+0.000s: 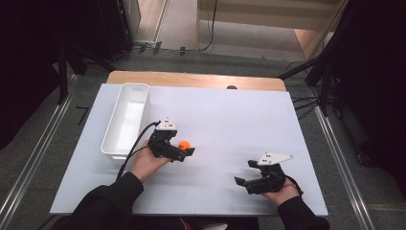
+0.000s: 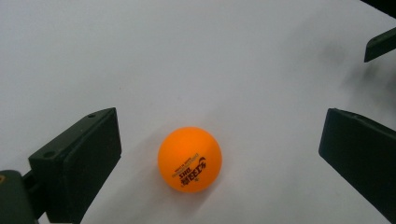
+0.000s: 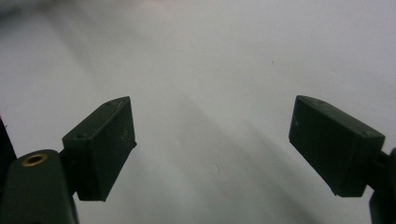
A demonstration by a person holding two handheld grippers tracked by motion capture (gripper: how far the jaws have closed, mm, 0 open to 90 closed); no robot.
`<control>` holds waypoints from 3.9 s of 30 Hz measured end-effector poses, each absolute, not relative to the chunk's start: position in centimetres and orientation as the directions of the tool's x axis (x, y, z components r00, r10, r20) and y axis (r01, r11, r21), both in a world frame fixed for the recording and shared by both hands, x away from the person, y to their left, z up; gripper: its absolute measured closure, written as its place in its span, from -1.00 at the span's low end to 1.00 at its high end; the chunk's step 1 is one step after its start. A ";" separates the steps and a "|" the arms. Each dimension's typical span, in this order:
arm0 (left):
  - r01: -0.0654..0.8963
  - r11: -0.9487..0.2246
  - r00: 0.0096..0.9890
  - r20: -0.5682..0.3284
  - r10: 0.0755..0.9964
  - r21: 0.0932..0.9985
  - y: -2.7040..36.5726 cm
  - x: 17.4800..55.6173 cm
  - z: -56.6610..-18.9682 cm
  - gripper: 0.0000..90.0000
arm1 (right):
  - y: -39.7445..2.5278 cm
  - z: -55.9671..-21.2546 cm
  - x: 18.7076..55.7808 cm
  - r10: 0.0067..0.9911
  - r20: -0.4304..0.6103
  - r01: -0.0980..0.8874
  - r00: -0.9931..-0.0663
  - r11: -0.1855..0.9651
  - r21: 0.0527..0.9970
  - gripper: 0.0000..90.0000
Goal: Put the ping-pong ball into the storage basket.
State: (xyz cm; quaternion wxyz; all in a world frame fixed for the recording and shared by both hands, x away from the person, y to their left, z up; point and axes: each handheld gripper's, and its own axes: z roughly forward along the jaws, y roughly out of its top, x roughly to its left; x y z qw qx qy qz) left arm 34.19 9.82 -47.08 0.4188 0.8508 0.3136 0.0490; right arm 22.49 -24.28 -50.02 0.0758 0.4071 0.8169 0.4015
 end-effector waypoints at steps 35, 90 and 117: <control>0.503 -0.448 0.768 -0.144 0.624 0.739 9.0 34.8 -49.3 -1.00 | -24.2 -49.9 22.3 0.719 0.207 0.604 -0.664 0.352 0.715 -0.70; 0.425 -0.544 0.773 0.023 0.634 0.724 8.8 33.1 -51.1 0.11 | -24.1 -50.0 22.8 0.718 0.203 0.598 -0.665 0.350 0.721 -0.70; 0.430 -0.535 0.795 -0.025 0.606 0.727 8.9 33.2 -50.2 0.13 | -24.1 -49.9 22.6 0.716 0.198 0.593 -0.670 0.355 0.723 -0.70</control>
